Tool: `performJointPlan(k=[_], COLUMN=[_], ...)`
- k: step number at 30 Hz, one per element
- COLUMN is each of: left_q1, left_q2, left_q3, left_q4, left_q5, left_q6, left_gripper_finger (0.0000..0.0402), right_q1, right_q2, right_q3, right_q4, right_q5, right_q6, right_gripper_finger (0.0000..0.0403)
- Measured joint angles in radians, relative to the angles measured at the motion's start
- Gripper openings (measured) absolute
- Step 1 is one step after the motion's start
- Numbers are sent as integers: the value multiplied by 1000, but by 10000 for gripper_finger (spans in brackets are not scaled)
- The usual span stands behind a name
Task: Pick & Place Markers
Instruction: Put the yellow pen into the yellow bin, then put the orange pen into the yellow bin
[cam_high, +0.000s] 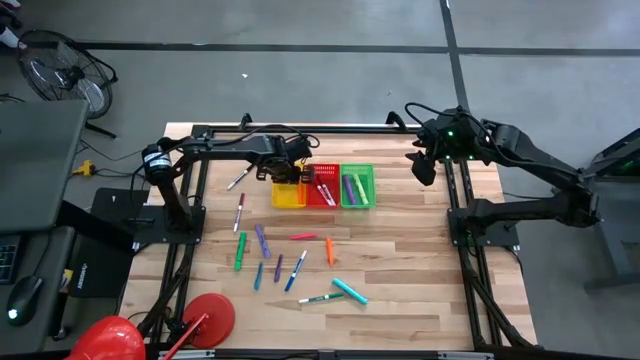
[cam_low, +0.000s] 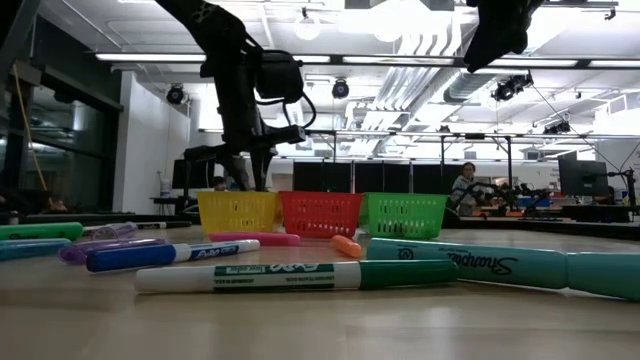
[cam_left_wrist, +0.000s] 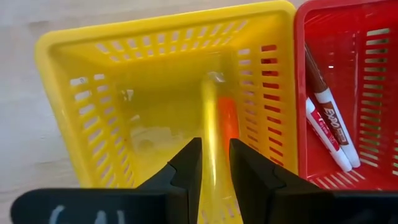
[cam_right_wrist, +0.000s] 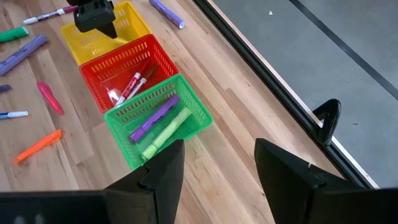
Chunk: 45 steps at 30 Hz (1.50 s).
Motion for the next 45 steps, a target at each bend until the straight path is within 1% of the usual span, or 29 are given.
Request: performJointPlan(k=[13, 17, 21, 24, 29, 36, 40, 45], left_q1=[0, -5, -25, -60, -155, -286, -332, -388], left_q2=[0, -30, -69, -92, -101, -101, -101, -101], left_q3=[0, 2, 1, 2, 1, 2, 2, 2], left_q4=[0, 1, -1, 0, 4, 26, 42, 97], left_q5=[0, -3, -35, -69, -85, -98, -92, -84], left_q6=[39, 63, 65, 64, 60, -56, -144, -203], left_gripper_finger=[81, 81, 81, 81, 81, 81, 81, 81], right_q1=[0, 0, 0, 0, 0, 0, 0, 0], right_q2=[0, 0, 0, 0, 0, 0, 0, 0], right_q3=[0, 0, 0, 0, 0, 0, 0, 0], right_q4=[-8, -22, -43, -65, -84, -87, -87, -87], right_q5=[0, 5, 10, 11, 22, 27, 27, 27], right_q6=[15, 15, 15, 15, 18, 19, 26, 41], right_gripper_finger=[185, 185, 186, 186, 186, 186, 186, 186])
